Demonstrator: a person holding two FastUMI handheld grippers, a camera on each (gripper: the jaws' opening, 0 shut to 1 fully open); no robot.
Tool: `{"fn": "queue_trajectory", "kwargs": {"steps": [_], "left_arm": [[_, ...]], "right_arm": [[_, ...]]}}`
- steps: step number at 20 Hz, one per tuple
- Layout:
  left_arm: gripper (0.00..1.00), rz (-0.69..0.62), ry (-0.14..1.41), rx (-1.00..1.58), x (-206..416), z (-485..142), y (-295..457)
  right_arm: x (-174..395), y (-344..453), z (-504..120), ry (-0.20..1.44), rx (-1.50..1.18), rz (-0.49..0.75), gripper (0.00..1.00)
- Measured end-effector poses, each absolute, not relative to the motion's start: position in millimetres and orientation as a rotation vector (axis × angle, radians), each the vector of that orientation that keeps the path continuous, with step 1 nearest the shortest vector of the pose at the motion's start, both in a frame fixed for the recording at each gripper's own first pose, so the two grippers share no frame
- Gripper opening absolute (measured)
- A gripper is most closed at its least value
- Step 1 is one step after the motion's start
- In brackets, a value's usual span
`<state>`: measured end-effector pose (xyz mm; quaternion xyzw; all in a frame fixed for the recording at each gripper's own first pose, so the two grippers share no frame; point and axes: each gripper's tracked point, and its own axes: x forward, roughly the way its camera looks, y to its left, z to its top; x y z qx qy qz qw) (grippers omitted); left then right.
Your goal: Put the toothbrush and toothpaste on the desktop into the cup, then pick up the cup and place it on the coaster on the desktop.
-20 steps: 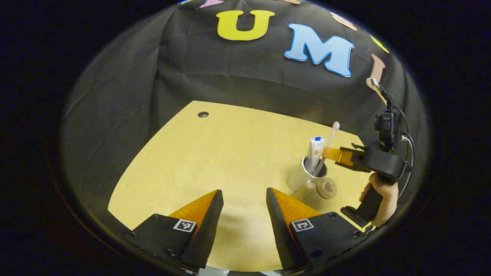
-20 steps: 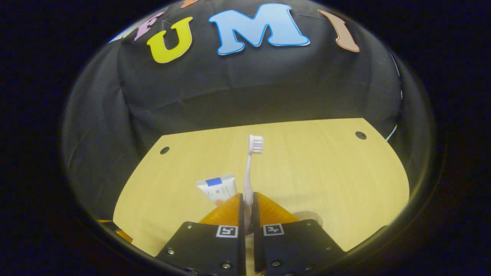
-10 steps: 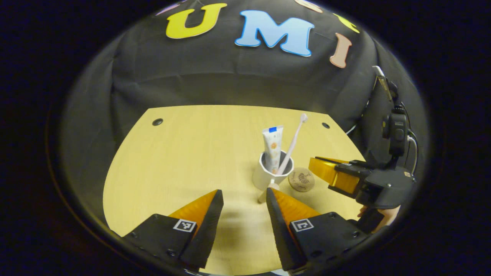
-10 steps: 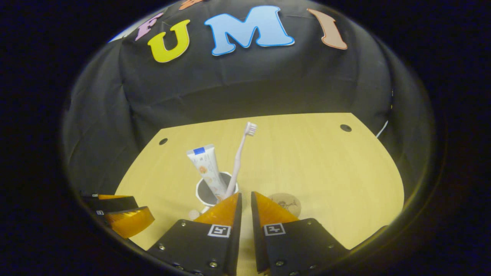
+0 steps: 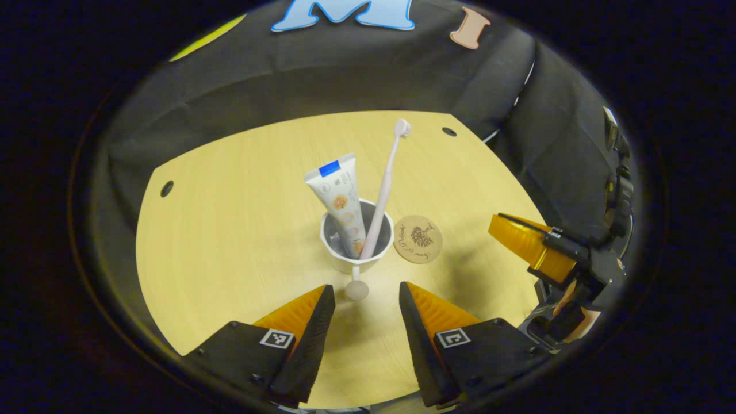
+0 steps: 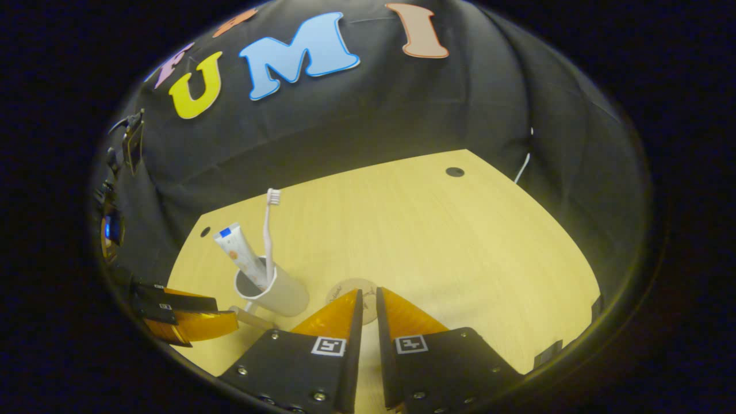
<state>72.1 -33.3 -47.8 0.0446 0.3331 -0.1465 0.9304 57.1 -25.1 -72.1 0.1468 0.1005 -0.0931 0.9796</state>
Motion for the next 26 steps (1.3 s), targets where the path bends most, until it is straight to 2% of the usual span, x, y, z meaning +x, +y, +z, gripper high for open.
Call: {"fn": "queue_trajectory", "kwargs": {"steps": [2,3,4,5,6,7,10,15,17,18,20,23,26], "left_arm": [[0.72,-0.288,0.775,0.129,81,-58,-33],[0.75,-0.28,0.805,0.143,85,-61,-33],[0.72,-0.267,0.835,0.159,89,-66,-32],[0.75,-0.252,0.861,0.171,93,-70,-29],[0.75,-0.242,0.886,0.178,97,-75,-26],[0.78,-0.231,0.913,0.181,99,-79,-23],[0.75,-0.203,0.965,0.192,110,-90,-16],[0.76,-0.165,1.018,0.18,126,-106,-9],[0.66,-0.164,1.021,0.165,131,-108,-11],[0.46,-0.163,1.027,0.161,129,-111,-13],[0.36,-0.151,1.017,0.154,129,-109,-12],[0.31,-0.149,0.984,0.146,132,-109,-15],[0.33,-0.162,0.956,0.142,133,-102,-21]], "right_arm": [[51,-43,-76,0.203,0.33,-0.22,0.17],[47,-52,-79,0.203,0.348,-0.24,0.17],[43,-59,-81,0.206,0.36,-0.251,0.17],[40,-64,-84,0.208,0.37,-0.262,0.19],[37,-69,-88,0.211,0.379,-0.273,0.17],[34,-74,-90,0.213,0.386,-0.283,0.17],[25,-92,-99,0.218,0.412,-0.314,0.17],[11,-113,-112,0.226,0.459,-0.363,0.17],[7,-119,-114,0.229,0.473,-0.377,0.17],[5,-121,-118,0.233,0.48,-0.384,0.17],[3,-124,-121,0.236,0.496,-0.396,0.17],[2,-126,-122,0.237,0.514,-0.406,0.17],[1,-126,-121,0.238,0.51,-0.404,0.17]]}}
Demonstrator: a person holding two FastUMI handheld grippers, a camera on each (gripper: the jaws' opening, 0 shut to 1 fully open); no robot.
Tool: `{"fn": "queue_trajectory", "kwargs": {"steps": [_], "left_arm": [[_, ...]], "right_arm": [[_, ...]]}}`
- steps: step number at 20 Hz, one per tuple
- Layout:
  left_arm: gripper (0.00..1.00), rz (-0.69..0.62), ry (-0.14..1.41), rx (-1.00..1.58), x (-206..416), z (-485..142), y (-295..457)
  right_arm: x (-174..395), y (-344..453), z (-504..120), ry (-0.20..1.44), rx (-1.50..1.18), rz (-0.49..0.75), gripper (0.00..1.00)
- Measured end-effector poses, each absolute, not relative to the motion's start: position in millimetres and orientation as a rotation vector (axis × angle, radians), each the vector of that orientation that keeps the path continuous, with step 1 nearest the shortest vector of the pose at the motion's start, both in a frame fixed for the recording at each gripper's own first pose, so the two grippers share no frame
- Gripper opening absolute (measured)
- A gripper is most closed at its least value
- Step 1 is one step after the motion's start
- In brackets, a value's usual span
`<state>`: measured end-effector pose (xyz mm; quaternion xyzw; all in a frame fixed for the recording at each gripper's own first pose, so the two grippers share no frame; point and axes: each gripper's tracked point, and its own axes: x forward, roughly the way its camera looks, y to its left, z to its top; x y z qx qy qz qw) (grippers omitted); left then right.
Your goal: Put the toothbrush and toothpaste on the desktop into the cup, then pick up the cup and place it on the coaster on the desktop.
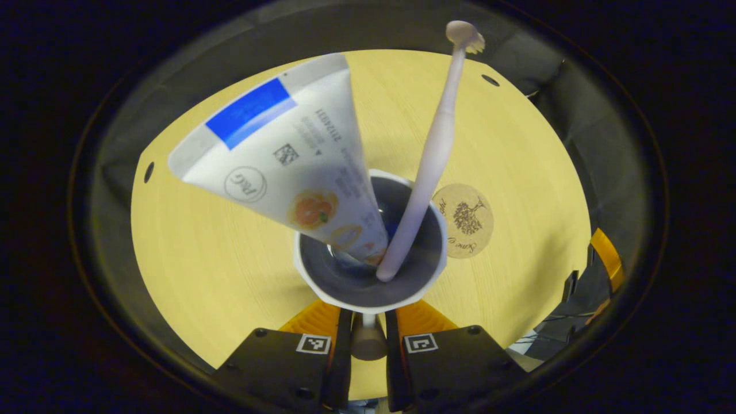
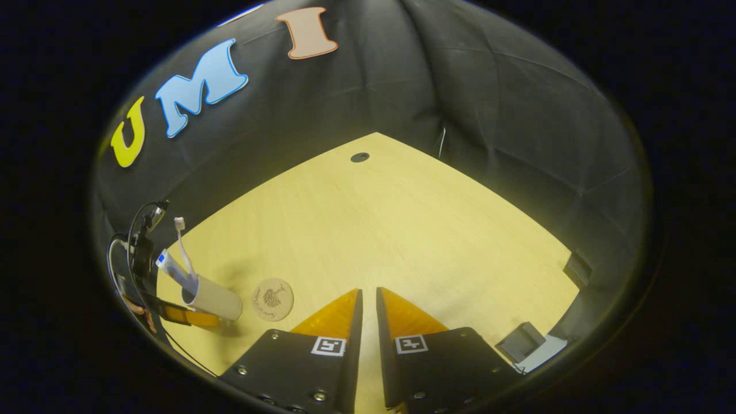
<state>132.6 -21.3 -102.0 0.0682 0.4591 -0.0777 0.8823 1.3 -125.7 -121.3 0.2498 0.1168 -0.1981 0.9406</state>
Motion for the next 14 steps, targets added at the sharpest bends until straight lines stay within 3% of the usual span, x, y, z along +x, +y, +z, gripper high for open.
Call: {"fn": "queue_trajectory", "kwargs": {"steps": [8,14], "left_arm": [[0.31,-0.253,0.886,0.253,132,-72,-82],[0.32,-0.32,0.906,0.301,144,-85,-135]], "right_arm": [[-1,-127,-122,0.239,0.517,-0.406,0.17],[-15,-142,-127,0.241,0.56,-0.459,0.17]]}}
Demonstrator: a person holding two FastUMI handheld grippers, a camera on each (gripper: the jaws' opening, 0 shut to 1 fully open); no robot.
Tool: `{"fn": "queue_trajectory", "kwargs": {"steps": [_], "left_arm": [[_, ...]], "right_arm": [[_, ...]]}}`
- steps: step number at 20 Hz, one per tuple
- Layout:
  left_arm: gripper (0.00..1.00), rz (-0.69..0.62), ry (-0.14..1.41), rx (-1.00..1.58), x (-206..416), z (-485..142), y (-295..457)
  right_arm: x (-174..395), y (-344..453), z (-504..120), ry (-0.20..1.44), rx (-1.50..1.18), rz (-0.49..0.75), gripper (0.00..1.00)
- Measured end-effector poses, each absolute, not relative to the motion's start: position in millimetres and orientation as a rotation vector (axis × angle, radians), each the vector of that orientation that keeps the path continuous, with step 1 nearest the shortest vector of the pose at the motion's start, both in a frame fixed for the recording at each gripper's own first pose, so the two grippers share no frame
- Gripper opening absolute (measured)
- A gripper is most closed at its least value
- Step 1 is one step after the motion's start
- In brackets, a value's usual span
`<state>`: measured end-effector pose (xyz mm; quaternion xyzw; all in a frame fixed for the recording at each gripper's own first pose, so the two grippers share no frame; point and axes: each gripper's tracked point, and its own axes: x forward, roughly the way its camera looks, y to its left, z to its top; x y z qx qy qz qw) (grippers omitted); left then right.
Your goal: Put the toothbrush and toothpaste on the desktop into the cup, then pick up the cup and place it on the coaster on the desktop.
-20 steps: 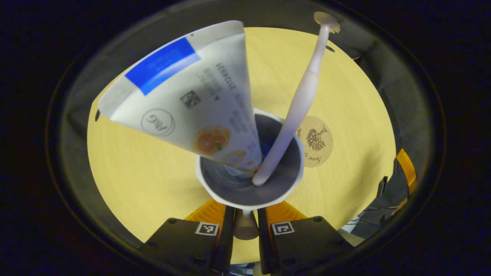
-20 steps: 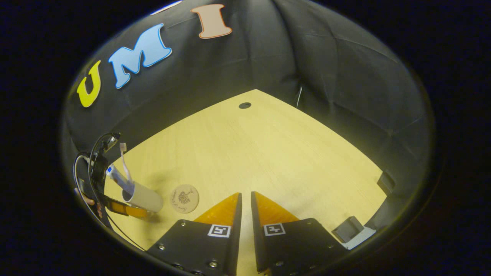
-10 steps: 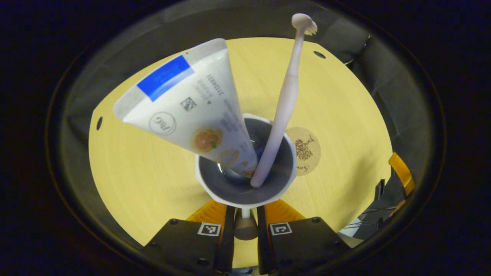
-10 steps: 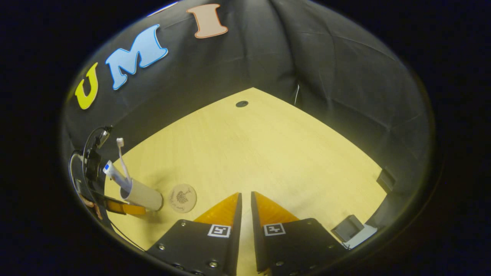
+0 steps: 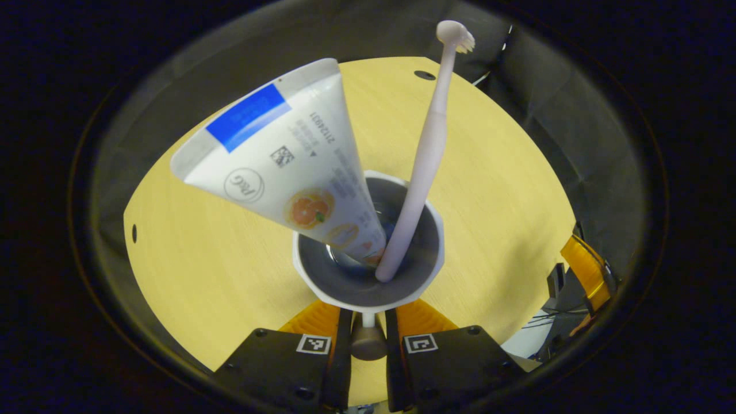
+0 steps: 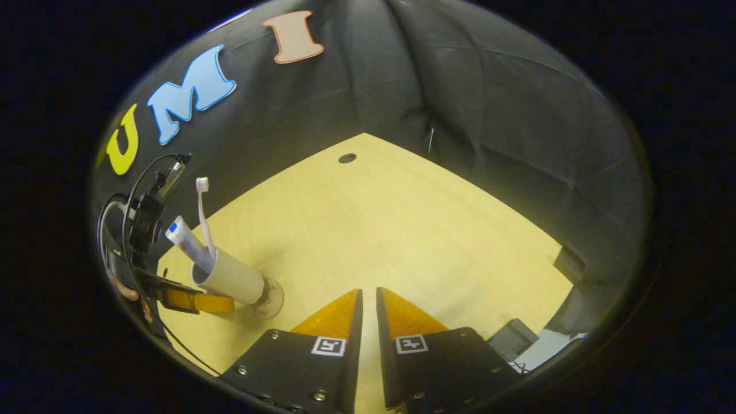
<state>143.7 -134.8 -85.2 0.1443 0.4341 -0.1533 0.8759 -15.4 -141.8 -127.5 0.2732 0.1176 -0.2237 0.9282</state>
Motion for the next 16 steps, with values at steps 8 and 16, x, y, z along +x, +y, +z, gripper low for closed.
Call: {"fn": "queue_trajectory", "kwargs": {"steps": [8,16], "left_arm": [[0.32,-0.324,0.923,0.332,135,-98,-155],[0.64,-0.267,0.963,0.304,111,-132,-150]], "right_arm": [[-45,-168,-147,0.243,0.641,-0.537,0.17],[-38,-163,-147,0.257,0.627,-0.517,0.17]]}}
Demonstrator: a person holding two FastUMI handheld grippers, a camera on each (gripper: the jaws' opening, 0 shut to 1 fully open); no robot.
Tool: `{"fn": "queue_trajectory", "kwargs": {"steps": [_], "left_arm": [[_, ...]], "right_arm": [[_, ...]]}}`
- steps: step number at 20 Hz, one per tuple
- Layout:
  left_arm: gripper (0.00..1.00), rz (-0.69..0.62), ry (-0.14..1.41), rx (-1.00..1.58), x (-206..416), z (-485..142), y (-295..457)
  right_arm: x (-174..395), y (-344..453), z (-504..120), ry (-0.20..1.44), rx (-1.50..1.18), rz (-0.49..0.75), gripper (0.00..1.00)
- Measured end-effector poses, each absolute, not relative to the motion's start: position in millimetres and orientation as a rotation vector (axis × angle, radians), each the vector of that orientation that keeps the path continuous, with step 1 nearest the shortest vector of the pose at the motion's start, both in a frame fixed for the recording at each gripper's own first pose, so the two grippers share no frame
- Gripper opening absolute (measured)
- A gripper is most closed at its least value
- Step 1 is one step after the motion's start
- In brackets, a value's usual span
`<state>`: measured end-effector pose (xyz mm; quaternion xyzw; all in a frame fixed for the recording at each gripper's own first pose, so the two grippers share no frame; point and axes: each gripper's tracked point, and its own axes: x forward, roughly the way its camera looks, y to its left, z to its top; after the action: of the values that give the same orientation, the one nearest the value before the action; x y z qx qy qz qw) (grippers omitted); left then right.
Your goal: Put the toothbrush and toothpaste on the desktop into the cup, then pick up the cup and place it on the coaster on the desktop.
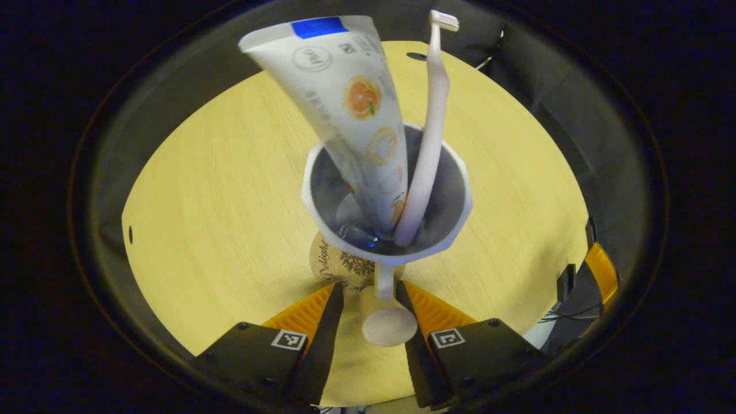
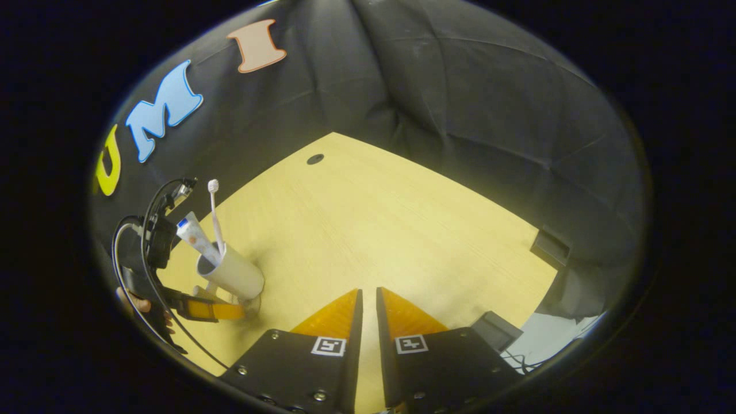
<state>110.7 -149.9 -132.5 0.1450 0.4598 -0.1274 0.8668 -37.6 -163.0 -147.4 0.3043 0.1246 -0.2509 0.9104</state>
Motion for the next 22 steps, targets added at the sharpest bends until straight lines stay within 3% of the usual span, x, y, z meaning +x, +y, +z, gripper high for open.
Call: {"fn": "queue_trajectory", "kwargs": {"steps": [13,16,22], "left_arm": [[0.64,-0.3,0.851,0.376,105,-106,-155],[0.35,-0.297,0.85,0.383,107,-110,-161],[0.3,-0.302,0.789,0.377,99,-104,-148]], "right_arm": [[-33,-146,-151,0.291,0.596,-0.463,0.17],[-36,-148,-155,0.295,0.6,-0.467,0.17],[-36,-154,-160,0.297,0.625,-0.478,0.17]]}}
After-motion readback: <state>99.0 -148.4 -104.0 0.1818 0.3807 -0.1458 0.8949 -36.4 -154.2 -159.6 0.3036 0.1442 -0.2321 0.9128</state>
